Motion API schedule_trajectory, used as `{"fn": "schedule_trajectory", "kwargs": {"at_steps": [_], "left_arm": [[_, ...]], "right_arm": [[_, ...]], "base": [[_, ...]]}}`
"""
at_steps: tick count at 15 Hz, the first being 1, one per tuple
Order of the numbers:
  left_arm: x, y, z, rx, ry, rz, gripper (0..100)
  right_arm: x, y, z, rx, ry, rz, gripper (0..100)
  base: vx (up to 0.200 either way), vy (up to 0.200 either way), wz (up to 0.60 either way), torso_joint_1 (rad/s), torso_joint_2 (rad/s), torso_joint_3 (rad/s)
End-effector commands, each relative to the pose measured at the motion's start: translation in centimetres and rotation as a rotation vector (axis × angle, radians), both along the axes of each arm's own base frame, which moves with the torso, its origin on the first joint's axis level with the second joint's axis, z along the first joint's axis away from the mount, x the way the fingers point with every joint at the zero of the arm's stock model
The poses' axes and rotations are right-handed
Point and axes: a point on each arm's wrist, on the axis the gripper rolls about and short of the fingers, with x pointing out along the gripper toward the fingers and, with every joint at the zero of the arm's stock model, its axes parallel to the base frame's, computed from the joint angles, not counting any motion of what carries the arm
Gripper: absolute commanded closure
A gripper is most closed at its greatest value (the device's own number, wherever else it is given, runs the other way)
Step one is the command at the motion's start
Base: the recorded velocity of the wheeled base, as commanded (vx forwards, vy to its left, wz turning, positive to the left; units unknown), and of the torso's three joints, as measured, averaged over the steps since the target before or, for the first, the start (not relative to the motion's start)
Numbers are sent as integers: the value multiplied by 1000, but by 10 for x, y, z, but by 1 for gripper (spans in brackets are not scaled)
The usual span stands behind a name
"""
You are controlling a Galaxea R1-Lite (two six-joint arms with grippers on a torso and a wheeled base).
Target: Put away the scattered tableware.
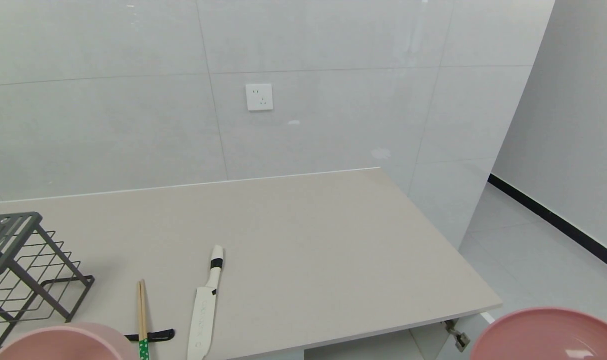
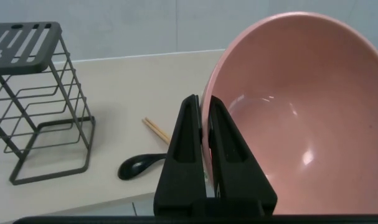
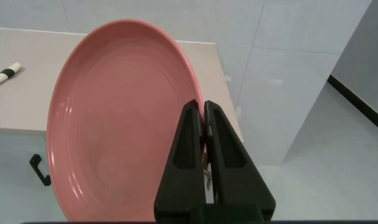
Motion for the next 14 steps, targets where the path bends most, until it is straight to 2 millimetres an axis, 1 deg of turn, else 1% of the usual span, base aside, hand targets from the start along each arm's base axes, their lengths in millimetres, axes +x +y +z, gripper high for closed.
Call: {"fn": "schedule_trajectory", "kwargs": {"at_steps": [1, 2, 3, 5, 8, 10, 14], "left_arm": [[0, 0, 0, 18, 3, 10, 100], [0, 0, -1, 23, 6, 11, 100], [0, 1, -6, 50, 61, 42, 100], [0, 1, -6, 7, 59, 66, 100], [0, 2, -6, 2, 61, 73, 100], [0, 2, -6, 2, 59, 73, 100], [0, 2, -5, 2, 58, 73, 100]], "right_arm": [[0, 0, 0, -2, 3, 1, 100], [0, 0, 0, 3, 3, 1, 100], [0, 0, 0, 5, 3, -1, 100], [0, 0, 0, 2, 2, 1, 100], [0, 0, 0, 2, 2, 1, 100], [0, 0, 0, 2, 2, 1, 100], [0, 0, 0, -4, 1, 1, 100]], "base": [[0, 0, 0, 0, 0, 0], [0, 0, 0, 0, 0, 0], [0, 0, 0, 0, 0, 0], [0, 0, 0, 0, 0, 0], [0, 0, 0, 0, 0, 0], [0, 0, 0, -95, 256, 181], [0, 0, 0, -126, 387, 244]]}}
